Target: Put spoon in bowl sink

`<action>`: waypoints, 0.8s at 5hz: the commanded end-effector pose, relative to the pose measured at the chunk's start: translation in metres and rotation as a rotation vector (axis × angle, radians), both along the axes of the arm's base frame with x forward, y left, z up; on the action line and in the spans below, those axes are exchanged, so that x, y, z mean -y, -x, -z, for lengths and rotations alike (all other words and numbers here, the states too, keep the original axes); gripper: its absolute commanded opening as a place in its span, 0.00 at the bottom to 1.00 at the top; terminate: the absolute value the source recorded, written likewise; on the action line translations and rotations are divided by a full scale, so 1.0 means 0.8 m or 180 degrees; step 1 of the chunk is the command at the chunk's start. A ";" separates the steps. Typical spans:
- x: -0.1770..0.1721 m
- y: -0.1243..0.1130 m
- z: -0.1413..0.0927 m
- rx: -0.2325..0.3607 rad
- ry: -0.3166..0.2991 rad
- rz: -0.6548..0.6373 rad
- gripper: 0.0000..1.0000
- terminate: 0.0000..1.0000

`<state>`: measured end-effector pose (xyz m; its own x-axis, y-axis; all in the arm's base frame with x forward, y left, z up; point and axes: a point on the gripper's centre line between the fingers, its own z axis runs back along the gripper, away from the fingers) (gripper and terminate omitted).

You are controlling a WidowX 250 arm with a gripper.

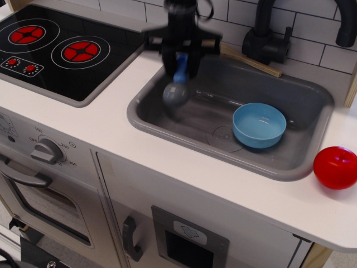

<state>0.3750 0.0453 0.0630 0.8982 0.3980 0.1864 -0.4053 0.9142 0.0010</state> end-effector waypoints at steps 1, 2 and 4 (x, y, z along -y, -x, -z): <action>0.039 -0.024 -0.046 0.0461 0.0132 -0.0132 0.00 0.00; 0.069 -0.026 -0.039 0.0617 0.0112 -0.0071 0.00 0.00; 0.116 -0.039 -0.020 0.0828 0.0083 0.0165 0.00 0.00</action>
<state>0.4043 -0.0503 0.0637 0.8566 0.3536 0.3758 -0.3410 0.9345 -0.1020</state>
